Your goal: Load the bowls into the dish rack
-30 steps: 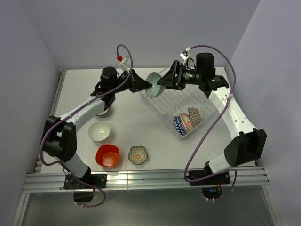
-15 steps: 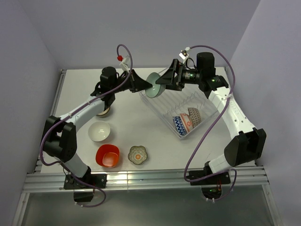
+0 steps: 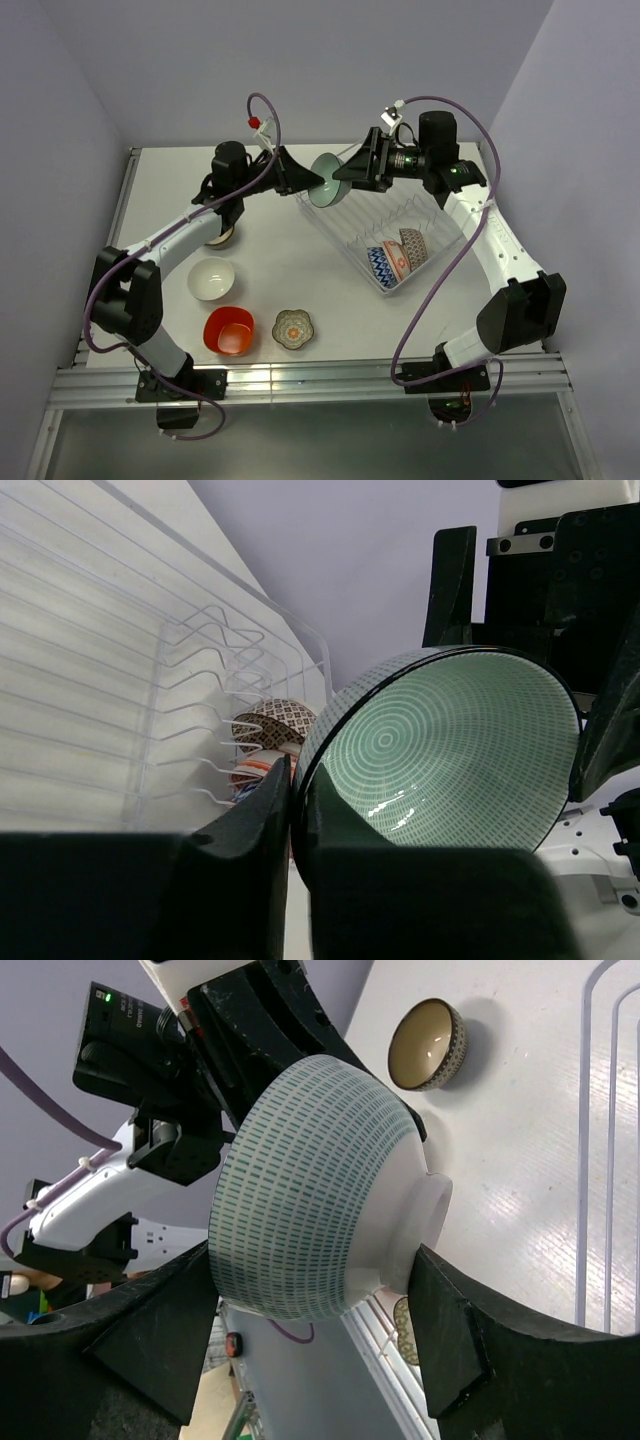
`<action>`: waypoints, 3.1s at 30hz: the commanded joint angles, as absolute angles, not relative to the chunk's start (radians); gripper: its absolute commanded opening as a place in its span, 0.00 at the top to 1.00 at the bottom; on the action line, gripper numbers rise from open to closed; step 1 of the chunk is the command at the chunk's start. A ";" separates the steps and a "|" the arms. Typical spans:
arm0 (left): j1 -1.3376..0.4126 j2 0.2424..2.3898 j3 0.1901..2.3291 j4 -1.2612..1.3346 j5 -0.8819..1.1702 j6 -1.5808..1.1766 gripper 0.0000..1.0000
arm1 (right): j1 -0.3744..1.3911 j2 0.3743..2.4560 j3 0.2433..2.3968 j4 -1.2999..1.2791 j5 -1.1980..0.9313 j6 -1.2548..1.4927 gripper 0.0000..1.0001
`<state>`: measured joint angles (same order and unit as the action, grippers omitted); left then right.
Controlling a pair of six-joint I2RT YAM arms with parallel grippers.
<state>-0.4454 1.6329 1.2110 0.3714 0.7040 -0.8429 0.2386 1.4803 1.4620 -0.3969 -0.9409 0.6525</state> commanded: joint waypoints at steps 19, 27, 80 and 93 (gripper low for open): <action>-0.390 1.571 1.339 0.140 0.742 -0.579 0.00 | 0.020 1.522 1.768 -1.025 -0.948 -0.073 1.00; -0.384 1.526 1.315 0.058 0.736 -0.486 0.00 | -0.138 1.598 1.916 -1.345 -0.715 -0.521 1.00; -0.356 1.540 1.292 0.041 0.726 -0.479 0.01 | -0.106 1.739 1.522 -1.058 -0.365 -0.477 0.48; -0.350 1.494 1.237 -0.083 0.756 -0.284 0.01 | -0.107 1.732 1.552 -1.100 -0.354 -0.480 0.11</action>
